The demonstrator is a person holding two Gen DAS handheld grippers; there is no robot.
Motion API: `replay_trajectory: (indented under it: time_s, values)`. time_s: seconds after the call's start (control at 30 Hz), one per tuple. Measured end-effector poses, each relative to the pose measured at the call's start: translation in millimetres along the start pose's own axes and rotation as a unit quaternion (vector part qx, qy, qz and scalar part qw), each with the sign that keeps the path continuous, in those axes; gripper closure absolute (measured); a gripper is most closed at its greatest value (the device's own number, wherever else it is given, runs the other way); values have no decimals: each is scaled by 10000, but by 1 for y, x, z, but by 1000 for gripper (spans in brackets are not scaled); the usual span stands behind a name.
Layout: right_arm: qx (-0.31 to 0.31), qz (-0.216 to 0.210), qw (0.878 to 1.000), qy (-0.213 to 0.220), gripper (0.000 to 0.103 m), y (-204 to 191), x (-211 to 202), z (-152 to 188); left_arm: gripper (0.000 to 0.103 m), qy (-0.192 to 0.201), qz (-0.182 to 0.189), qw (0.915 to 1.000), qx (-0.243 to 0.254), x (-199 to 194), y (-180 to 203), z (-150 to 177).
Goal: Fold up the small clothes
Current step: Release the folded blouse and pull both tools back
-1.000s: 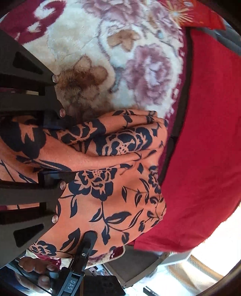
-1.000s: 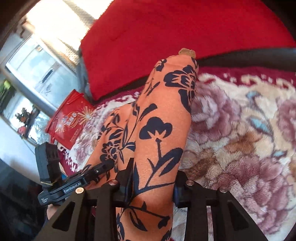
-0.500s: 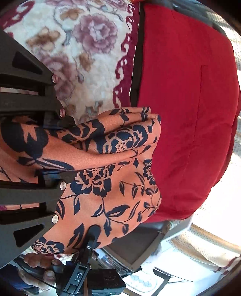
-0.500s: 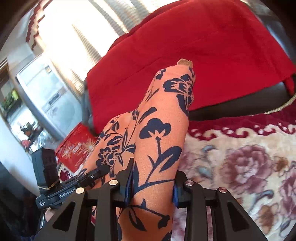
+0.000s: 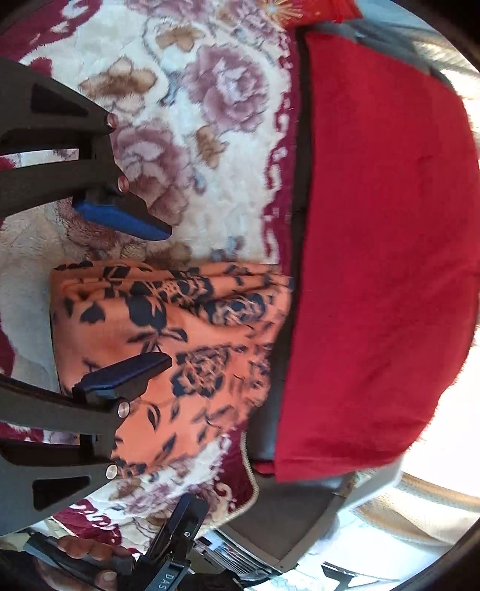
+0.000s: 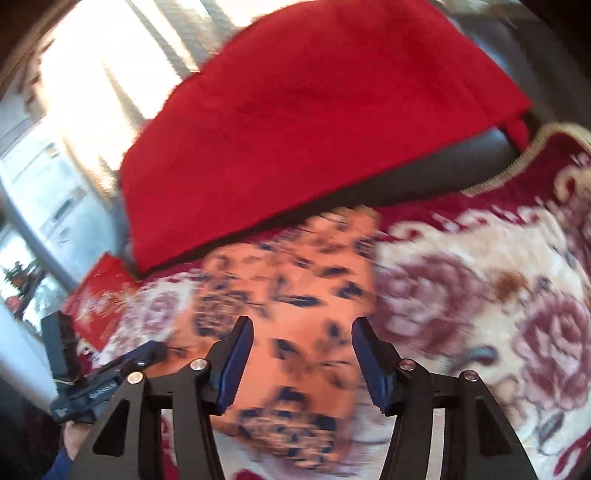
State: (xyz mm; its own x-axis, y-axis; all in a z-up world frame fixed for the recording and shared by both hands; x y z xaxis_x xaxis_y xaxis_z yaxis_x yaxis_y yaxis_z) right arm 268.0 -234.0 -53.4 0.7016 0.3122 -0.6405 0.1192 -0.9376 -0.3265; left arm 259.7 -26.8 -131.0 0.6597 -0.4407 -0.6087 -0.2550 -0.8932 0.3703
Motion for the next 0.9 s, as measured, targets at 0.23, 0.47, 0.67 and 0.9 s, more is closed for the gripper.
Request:
replay_trajectory:
  time_s: [0.23, 0.47, 0.67, 0.9]
  values:
    - [-237, 233, 9965, -761, 31, -8, 50, 47, 35, -512, -192, 9979, -344, 21, -22, 20]
    - [-301, 217, 9962, -788, 22, -23, 50, 43, 26, -573, -630, 9963, -132, 17, -31, 26]
    - [-323, 358, 9985, -267, 22, -31, 4, 49, 26, -209, -650, 9976, 77, -30, -20, 25]
    - [-339, 769, 9964, 149, 18, -36, -54, 124, 11, 198, -1053, 9928, 529, -85, -1, 55]
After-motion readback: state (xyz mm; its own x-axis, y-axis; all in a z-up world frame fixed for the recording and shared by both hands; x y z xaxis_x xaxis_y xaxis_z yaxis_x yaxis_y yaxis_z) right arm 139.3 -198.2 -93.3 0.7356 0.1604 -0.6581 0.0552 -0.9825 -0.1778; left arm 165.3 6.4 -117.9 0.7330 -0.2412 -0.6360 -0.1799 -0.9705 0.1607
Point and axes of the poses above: each gripper's, at about its wrist camera, not at the fingertips, and x roughly the way its jaws point, y to its right, z to its underside, the point moved 10 cm from there along x, roughly the way its jaws point, and after that the axes turned 10 degrees about z, right-handed, at the moved point
